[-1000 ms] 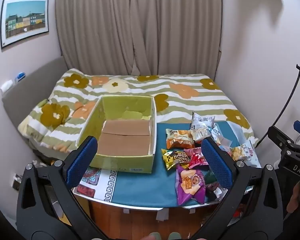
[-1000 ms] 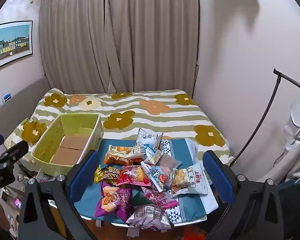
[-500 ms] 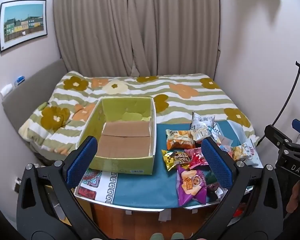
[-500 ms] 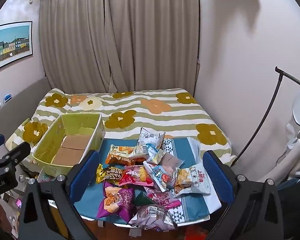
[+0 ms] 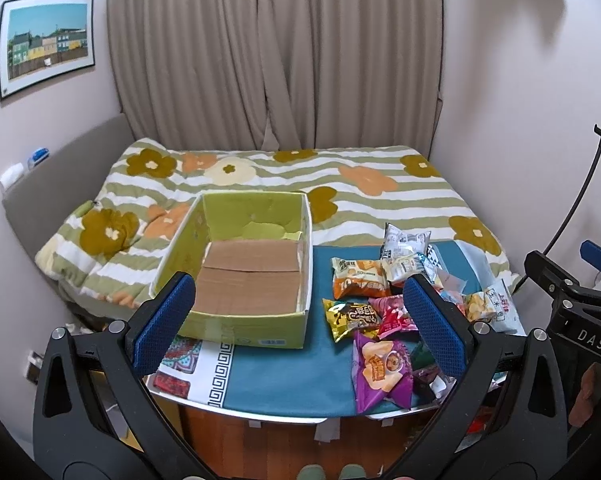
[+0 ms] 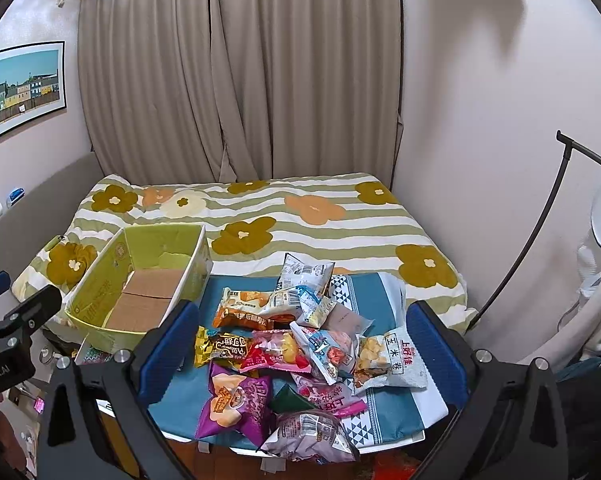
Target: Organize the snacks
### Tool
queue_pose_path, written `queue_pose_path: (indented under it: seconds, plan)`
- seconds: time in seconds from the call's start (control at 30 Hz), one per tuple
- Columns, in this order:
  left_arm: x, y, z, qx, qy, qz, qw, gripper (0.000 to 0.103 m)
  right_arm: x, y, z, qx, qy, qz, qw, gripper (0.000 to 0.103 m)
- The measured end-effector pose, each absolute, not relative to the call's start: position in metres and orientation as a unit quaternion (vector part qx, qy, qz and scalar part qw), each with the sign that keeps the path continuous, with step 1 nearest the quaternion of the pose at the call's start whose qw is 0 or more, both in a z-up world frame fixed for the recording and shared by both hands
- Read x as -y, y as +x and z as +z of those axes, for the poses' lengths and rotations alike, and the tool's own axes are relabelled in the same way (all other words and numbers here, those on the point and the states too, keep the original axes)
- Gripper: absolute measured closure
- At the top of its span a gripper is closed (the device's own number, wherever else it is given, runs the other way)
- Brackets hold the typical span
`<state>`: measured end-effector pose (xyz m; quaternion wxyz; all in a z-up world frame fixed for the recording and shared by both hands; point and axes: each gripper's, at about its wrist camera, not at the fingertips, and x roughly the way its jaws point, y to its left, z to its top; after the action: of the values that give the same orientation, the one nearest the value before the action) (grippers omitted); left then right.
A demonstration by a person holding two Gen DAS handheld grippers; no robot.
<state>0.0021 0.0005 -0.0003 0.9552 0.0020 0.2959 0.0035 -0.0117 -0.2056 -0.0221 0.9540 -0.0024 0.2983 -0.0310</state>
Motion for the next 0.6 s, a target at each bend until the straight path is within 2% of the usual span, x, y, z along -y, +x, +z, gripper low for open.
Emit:
queue_pose_path:
  seconds: [0.6]
  plan:
    - [-0.0018,0.0054,-0.0026,-0.307,0.007,0.002,0.952,0.000,0.1992,-0.0085,-0.0243,-0.304,-0.003,-0.028,0.952,0.000]
